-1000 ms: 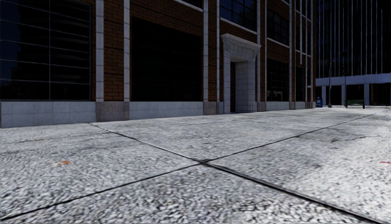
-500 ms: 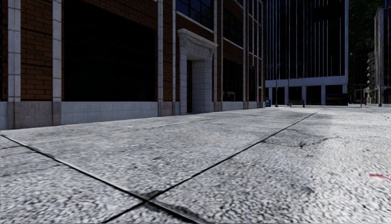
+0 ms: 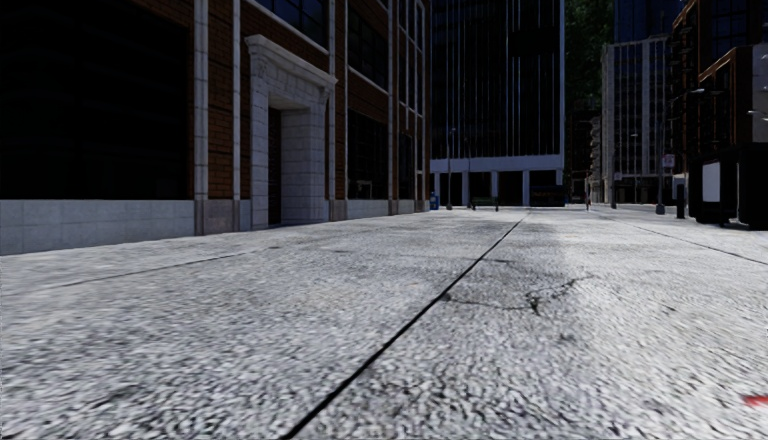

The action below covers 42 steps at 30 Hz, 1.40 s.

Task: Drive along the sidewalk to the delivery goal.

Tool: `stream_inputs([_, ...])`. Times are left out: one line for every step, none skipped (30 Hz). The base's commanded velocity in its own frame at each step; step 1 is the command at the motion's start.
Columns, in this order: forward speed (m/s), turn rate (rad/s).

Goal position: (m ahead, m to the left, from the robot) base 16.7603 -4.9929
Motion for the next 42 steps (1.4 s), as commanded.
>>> stream_inputs([2.00,-0.57])
stream_inputs([2.00,-0.57])
stream_inputs([2.00,-0.57])
stream_inputs([2.00,-0.57])
stream_inputs([2.00,-0.57])
stream_inputs([2.00,-0.57])
stream_inputs([2.00,-0.57])
stream_inputs([2.00,-0.57])
stream_inputs([2.00,-0.12])
stream_inputs([2.00,0.00])
stream_inputs([2.00,0.00])
stream_inputs([2.00,0.00])
stream_inputs([2.00,0.00])
stream_inputs([2.00,0.00])
stream_inputs([2.00,0.00])
stream_inputs([2.00,0.00])
stream_inputs([2.00,0.00])
stream_inputs([2.00,0.00])
stream_inputs([2.00,0.00])
stream_inputs([2.00,0.00])
stream_inputs([2.00,0.00])
stream_inputs([2.00,0.00])
stream_inputs([2.00,0.00])
stream_inputs([2.00,0.00])
stream_inputs([2.00,0.00])
stream_inputs([2.00,0.00])
stream_inputs([2.00,0.00])
stream_inputs([2.00,0.00])
stream_inputs([2.00,0.00])
stream_inputs([2.00,0.00])
stream_inputs([2.00,0.00])
stream_inputs([2.00,0.00])
stream_inputs([2.00,0.00])
stream_inputs([2.00,0.00])
stream_inputs([2.00,0.00])
stream_inputs([2.00,0.00])
stream_inputs([2.00,0.00])
stream_inputs([2.00,0.00])
stream_inputs([2.00,0.00])
stream_inputs([2.00,0.00])
stream_inputs([2.00,0.00])
stream_inputs([2.00,0.00])
